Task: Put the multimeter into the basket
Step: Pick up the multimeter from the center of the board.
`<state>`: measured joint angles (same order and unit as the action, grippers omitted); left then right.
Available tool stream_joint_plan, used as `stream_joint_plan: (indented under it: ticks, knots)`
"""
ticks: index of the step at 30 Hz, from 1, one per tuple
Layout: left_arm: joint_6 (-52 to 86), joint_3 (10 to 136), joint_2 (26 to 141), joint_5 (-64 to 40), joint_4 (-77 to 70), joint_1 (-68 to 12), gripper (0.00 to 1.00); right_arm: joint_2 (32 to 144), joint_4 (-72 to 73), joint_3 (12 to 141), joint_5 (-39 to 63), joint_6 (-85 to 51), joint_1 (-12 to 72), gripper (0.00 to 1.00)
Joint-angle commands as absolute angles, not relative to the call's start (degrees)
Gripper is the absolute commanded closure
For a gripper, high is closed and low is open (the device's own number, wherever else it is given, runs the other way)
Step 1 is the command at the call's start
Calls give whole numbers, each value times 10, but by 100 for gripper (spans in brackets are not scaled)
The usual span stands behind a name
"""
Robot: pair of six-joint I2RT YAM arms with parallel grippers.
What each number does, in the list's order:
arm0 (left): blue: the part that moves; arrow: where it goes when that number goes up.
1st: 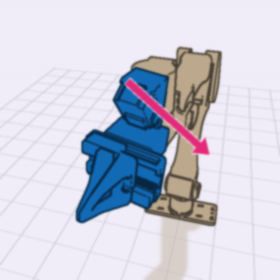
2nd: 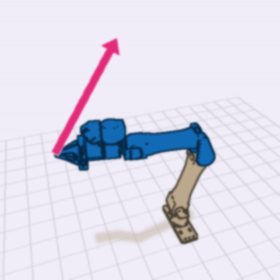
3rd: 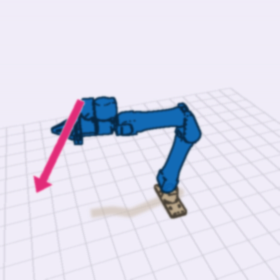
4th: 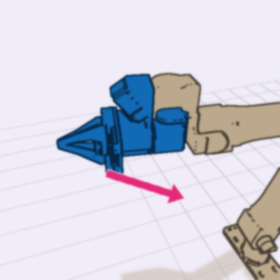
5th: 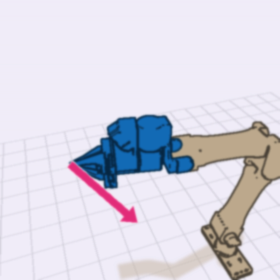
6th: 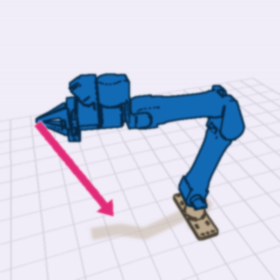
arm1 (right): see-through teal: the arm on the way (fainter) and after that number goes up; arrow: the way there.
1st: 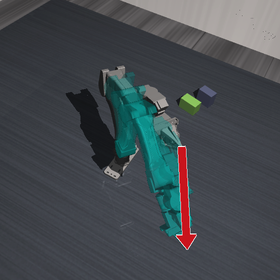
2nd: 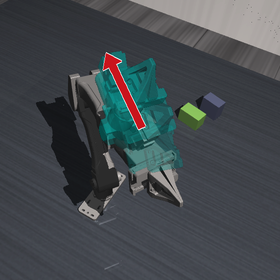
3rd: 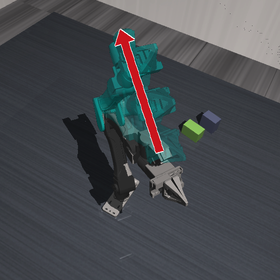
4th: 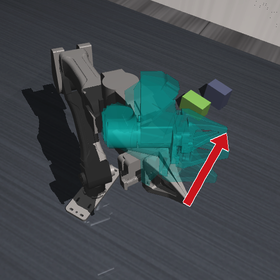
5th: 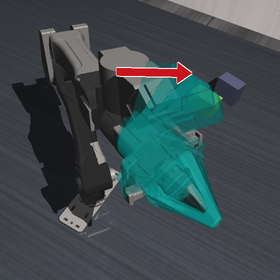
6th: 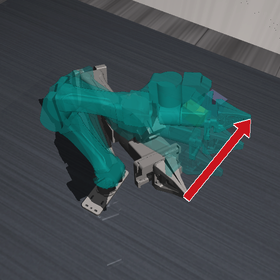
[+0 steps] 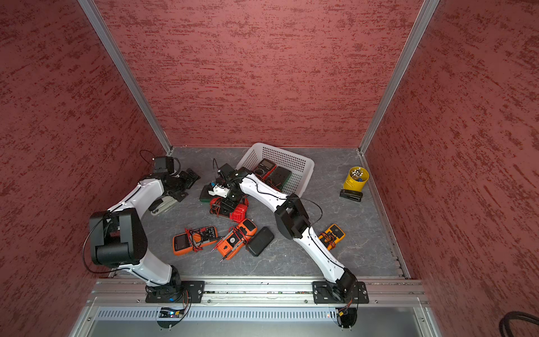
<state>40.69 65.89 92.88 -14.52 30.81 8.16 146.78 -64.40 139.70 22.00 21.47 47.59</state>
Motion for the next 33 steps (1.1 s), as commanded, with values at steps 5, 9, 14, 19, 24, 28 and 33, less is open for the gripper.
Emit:
stream_joint_plan:
  ticks: [5, 9, 14, 19, 24, 28, 33]
  knots:
    - [409, 675, 930, -145, 296, 90, 0, 1416, -632, 1409, 229, 206, 483, 95]
    - [410, 680, 928, -141, 291, 91, 0, 1381, -617, 1409, 230, 202, 484, 100]
    - [418, 681, 909, -136, 282, 96, 0, 1345, -586, 1407, 221, 180, 484, 100]
    - [418, 689, 871, -115, 277, 100, 0, 1316, -550, 1407, 204, 120, 481, 100]
    - [398, 706, 845, -108, 274, 100, 0, 1261, -492, 1375, 169, 32, 465, 100]
    - [385, 716, 841, -120, 261, 93, 0, 1189, -404, 1280, 131, -63, 439, 100]
    - [357, 740, 852, -116, 261, 65, 0, 1088, -317, 1144, 66, -169, 400, 100]
